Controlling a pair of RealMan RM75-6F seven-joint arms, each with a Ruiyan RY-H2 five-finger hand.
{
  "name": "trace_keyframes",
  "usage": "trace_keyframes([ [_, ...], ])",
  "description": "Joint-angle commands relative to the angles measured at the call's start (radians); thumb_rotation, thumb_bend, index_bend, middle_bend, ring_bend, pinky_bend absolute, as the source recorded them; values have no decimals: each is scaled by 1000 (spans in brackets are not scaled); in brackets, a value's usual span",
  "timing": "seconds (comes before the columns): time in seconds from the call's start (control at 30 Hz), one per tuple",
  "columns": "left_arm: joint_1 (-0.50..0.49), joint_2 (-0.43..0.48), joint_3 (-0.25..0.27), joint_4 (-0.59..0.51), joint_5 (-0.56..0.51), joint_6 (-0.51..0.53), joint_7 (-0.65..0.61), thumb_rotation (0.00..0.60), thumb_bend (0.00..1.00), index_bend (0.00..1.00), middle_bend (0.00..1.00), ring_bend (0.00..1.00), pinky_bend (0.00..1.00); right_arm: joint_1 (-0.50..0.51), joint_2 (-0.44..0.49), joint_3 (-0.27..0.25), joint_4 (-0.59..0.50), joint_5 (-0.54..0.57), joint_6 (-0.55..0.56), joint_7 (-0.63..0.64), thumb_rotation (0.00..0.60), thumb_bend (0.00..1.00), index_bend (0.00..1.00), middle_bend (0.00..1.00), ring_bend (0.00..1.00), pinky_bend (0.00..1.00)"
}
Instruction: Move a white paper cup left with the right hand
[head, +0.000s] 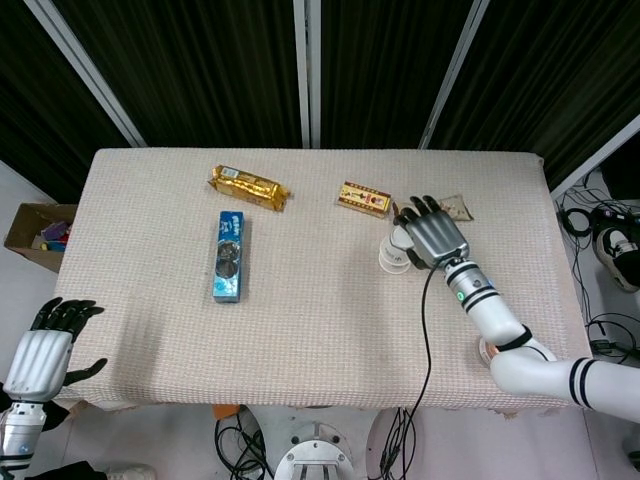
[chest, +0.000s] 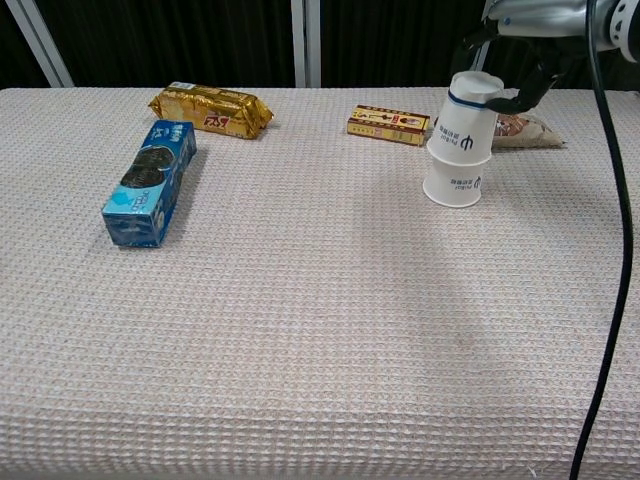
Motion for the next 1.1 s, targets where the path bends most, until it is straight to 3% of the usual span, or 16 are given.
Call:
trace_keyframes([
  [0.03, 1, 0, -1, 2, 2, 2, -3, 600, 0, 265, 212, 163, 135, -22, 111, 19, -136, -45, 86, -34, 600, 381, 321, 219, 26, 104],
  [0.13, -4, -4, -3, 10, -2, -6, -9, 600, 0, 265, 212, 163, 135, -29, 160, 34, -205, -50, 125, -52, 600, 381, 321, 219, 26, 104],
  [0.23, -10, -12, -6, 17, -2, -14, -15, 600, 0, 264, 212, 163, 135, -12, 153, 51, -218, -37, 112, -49, 600, 380, 321, 218, 26, 104],
  [0.67, -14, -36, -5, 67, -19, -34, -51, 600, 0, 264, 212, 163, 135, 113, -181, 23, 112, 41, -39, -58, 600, 380, 321, 183, 29, 103],
  [0.87, -13, -46, -4, 90, -21, -36, -69, 600, 0, 265, 212, 163, 135, 119, -254, -4, 216, 42, -71, -44, 600, 381, 323, 182, 29, 103],
  [1.1, -11, -55, -1, 105, -18, -32, -82, 600, 0, 265, 212, 163, 135, 116, -289, -20, 266, 38, -78, -38, 600, 377, 309, 181, 28, 104],
])
